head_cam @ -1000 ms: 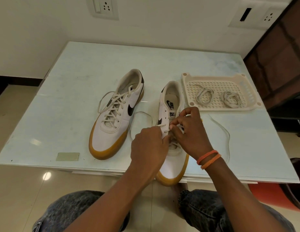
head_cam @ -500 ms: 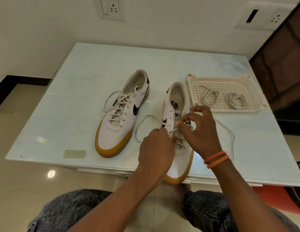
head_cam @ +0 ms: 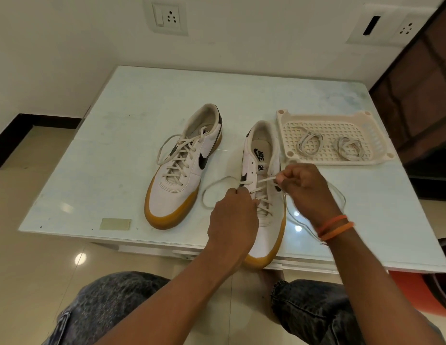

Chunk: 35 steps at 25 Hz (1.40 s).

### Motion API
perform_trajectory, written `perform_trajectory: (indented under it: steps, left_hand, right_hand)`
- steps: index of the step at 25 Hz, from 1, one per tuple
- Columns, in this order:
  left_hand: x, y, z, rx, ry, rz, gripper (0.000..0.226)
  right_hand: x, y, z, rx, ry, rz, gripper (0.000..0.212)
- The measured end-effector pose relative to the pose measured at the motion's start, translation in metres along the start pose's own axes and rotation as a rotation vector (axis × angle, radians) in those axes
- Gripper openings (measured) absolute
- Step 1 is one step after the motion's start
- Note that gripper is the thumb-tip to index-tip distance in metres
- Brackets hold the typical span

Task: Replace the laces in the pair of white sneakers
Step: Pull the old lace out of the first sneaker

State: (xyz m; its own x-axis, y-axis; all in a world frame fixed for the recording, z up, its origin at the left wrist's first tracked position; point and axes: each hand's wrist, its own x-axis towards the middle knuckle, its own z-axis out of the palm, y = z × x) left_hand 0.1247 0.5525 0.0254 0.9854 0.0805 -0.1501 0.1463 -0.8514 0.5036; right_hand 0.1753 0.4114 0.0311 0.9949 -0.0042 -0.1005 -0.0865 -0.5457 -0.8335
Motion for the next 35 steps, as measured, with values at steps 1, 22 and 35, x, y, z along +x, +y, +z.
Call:
perform_trajectory:
  steps: [1,22,35]
  left_hand:
    - [-0.001,0.000,-0.001,0.006,-0.001,0.011,0.029]
    - [-0.007,-0.002,-0.003,0.011,-0.025,0.076,0.021]
    - [-0.006,-0.001,-0.004,0.032,0.003,0.095,0.025]
  right_hand:
    - [-0.003,0.002,-0.013,0.164,-0.015,0.094,0.016]
    - [-0.001,0.033,-0.061,-0.230,0.206,0.218,0.014]
    - [0.003,0.010,-0.002,-0.246,0.113,-0.089,0.015]
